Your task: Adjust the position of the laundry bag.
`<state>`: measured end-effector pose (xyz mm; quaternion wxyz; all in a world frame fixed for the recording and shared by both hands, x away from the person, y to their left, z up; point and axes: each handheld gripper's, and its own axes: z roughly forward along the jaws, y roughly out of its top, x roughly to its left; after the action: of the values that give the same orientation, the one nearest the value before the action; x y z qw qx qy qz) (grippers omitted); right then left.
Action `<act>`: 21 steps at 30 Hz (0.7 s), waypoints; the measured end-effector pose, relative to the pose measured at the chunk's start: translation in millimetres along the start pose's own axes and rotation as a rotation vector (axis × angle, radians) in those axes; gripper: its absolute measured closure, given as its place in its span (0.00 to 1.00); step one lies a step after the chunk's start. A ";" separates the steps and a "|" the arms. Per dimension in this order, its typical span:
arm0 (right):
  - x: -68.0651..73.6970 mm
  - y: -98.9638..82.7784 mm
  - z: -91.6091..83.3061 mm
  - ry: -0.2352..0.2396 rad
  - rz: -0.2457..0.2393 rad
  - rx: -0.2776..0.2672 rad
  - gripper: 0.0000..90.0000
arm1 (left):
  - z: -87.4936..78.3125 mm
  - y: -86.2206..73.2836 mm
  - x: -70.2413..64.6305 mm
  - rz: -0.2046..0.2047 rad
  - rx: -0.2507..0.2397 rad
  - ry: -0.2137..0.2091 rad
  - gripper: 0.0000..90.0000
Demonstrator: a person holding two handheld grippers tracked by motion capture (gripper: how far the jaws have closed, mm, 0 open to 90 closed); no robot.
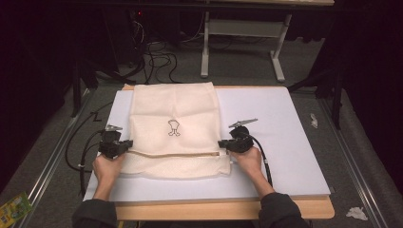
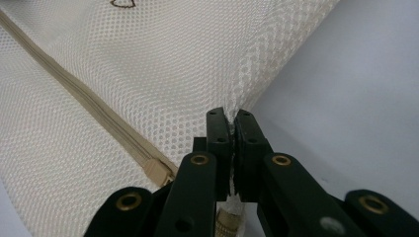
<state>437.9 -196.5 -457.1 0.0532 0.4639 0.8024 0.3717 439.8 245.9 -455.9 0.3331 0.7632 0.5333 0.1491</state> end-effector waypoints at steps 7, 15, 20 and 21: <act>-5.5 -3.2 -8.5 -0.018 0.001 -0.013 0.98 | 2.5 3.2 -10.7 0.011 -0.039 -0.027 0.97; -14.0 -9.2 -23.7 -0.040 -0.002 -0.023 0.98 | 7.7 4.4 -22.6 0.025 -0.052 -0.060 0.97; -16.6 -11.6 -33.5 -0.048 -0.014 -0.030 0.98 | 8.8 8.5 -29.4 0.037 -0.051 -0.082 0.96; -18.6 -13.1 -37.4 -0.050 -0.009 -0.033 0.98 | 9.6 9.5 -32.5 0.042 -0.054 -0.092 0.96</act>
<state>423.1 -235.3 -443.5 0.0824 0.4686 0.7965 0.3730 439.6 210.9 -452.4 0.3744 0.7710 0.4972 0.1351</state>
